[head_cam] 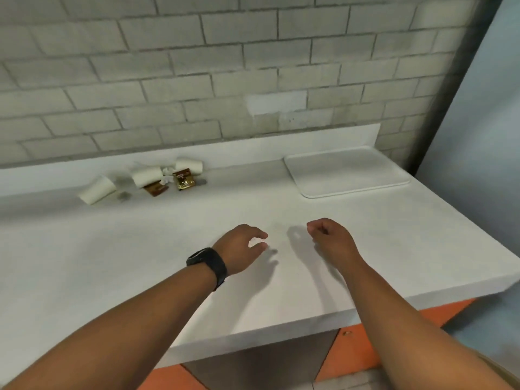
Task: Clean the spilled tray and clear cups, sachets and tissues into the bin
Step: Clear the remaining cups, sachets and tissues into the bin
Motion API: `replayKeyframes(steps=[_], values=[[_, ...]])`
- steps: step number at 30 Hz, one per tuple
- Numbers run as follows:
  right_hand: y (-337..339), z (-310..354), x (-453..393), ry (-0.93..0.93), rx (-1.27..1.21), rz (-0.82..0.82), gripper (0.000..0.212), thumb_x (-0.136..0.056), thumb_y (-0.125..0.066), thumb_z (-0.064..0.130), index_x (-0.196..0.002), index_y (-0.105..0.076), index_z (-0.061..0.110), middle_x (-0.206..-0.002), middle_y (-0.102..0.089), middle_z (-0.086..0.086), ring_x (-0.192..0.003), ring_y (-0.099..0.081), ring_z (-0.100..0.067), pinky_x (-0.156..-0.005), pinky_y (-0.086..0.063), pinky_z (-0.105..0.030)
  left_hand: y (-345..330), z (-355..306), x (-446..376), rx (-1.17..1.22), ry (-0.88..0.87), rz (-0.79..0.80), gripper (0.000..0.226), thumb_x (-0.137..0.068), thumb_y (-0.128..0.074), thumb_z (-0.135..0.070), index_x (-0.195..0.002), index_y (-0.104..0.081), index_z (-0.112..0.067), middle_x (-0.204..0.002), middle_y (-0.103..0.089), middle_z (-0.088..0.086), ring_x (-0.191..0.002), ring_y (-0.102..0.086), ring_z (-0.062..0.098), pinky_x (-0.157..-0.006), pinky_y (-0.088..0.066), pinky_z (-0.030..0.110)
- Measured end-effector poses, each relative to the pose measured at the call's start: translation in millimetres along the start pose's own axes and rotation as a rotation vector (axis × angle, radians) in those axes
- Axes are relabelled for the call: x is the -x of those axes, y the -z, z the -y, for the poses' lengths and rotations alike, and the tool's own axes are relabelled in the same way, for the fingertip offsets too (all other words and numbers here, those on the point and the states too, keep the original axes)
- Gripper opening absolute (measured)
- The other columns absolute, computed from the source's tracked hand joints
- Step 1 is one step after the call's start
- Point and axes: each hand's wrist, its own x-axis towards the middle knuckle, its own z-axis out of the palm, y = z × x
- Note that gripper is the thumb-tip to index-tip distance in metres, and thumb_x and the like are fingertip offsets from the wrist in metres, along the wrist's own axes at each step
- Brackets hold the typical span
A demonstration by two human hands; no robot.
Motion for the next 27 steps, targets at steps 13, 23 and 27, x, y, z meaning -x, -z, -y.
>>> replayKeyframes(steps=[13, 23, 27], values=[[-101, 48, -67, 0.117, 0.103, 0.311, 0.008, -0.090, -0.063, 0.021, -0.095, -0.068, 0.018, -0.100, -0.067, 0.002, -0.084, -0.060, -0.008, -0.053, -0.041, -0.004, 49, 95, 6, 0.055, 0.321, -0.202, 0.044, -0.094, -0.053, -0.039, -0.136, -0.045, -0.028, -0.141, -0.039, -0.004, -0.127, -0.045, 0.011, -0.104, -0.034, 0.021], [-173, 58, -104, 0.167, 0.219, 0.477, 0.015, -0.091, -0.063, 0.024, -0.105, -0.066, 0.020, -0.108, -0.063, 0.002, -0.084, -0.056, 0.002, -0.056, -0.041, -0.004, 76, 161, 5, 0.236, 0.536, -0.374, 0.044, -0.091, -0.057, -0.040, -0.133, -0.049, -0.028, -0.142, -0.038, -0.002, -0.126, -0.047, 0.015, -0.102, -0.038, 0.025], [-217, 63, -115, 0.136, 0.199, 0.470, 0.016, -0.089, -0.066, 0.026, -0.104, -0.068, 0.021, -0.109, -0.063, 0.002, -0.093, -0.060, -0.009, -0.079, -0.049, -0.024, 99, 208, 2, 0.257, 0.573, -0.402, 0.044, -0.091, -0.058, -0.040, -0.131, -0.049, -0.027, -0.143, -0.036, 0.000, -0.126, -0.046, 0.014, -0.095, -0.034, 0.018]])
